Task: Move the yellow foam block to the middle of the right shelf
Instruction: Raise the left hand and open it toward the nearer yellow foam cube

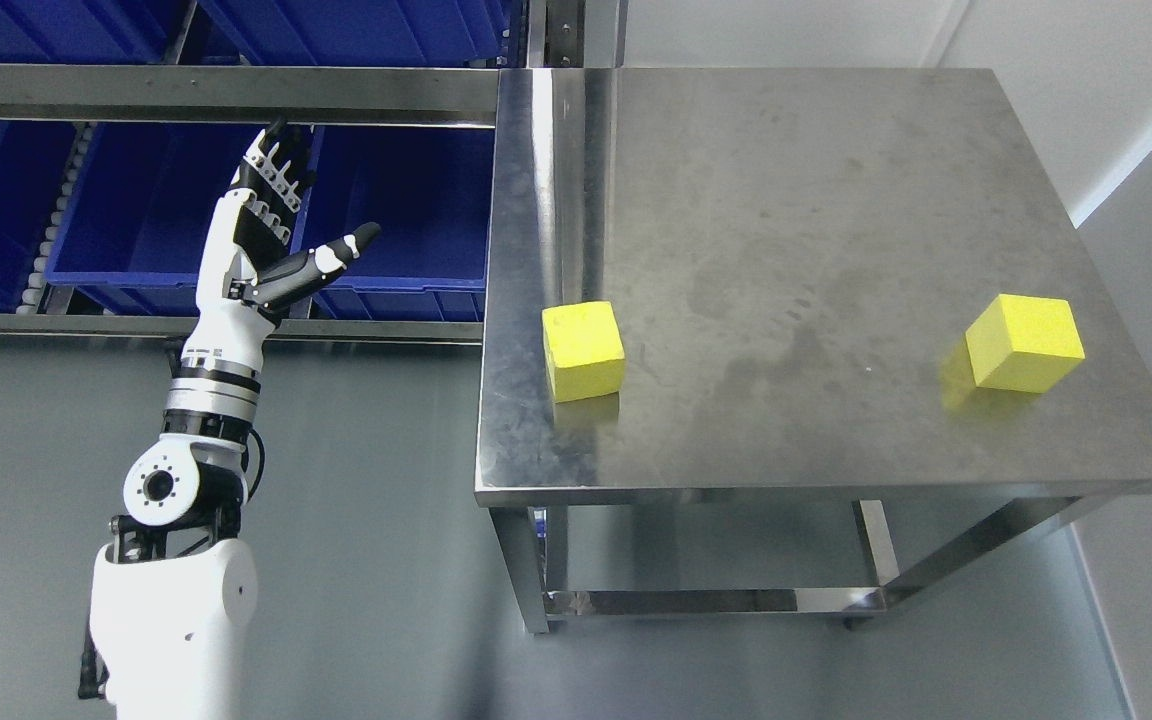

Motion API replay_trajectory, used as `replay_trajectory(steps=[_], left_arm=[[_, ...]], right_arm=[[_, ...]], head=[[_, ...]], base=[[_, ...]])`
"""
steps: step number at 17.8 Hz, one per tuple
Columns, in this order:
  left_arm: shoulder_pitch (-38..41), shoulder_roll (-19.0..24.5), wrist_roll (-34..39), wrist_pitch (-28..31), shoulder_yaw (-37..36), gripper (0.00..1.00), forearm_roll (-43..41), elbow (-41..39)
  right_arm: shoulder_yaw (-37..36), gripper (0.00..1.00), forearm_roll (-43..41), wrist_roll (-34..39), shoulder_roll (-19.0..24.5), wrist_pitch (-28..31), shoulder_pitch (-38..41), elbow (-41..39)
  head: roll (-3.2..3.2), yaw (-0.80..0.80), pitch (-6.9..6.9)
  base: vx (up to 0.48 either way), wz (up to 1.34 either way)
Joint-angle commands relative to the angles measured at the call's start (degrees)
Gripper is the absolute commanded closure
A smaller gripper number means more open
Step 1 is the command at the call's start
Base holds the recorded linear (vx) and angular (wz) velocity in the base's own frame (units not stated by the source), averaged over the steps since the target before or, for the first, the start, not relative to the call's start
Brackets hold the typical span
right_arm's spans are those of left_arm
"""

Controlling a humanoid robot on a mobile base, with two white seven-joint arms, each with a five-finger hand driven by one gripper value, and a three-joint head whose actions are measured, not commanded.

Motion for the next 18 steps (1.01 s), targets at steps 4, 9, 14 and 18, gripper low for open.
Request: replay_trajectory(steps=[4, 9, 14, 18], left_arm=[[-0.36, 1.0, -0.09, 0.0, 0.3, 0.0, 0.02, -0.02], [-0.36, 2.89, -19.64, -3.77, -0.4, 0.0, 0.02, -0.11], [-3.6, 8.43, -32.34, -3.69, -9.17, 0.0, -0.5, 0.59], [-9.22, 7.91, -32.44, -3.69, -18.06, 0.01, -4.46, 7.52]], right_arm=[[0.0, 0.0, 0.0, -0.02, -1.0, -0.04, -0.09, -1.0], [0.0, 0.0, 0.0, -0.02, -1.0, -0.04, -0.09, -1.0], [0.0, 0.0, 0.0, -0.02, -1.0, -0.04, -0.09, -1.0], [0.0, 0.0, 0.0, -0.02, -1.0, -0.04, -0.09, -1.0]], head=[[0.0, 0.0, 0.0], [0.0, 0.0, 0.0], [0.0, 0.0, 0.0], [0.0, 0.0, 0.0]], base=[[0.0, 0.0], [0.0, 0.0], [0.0, 0.0], [0.0, 0.0]])
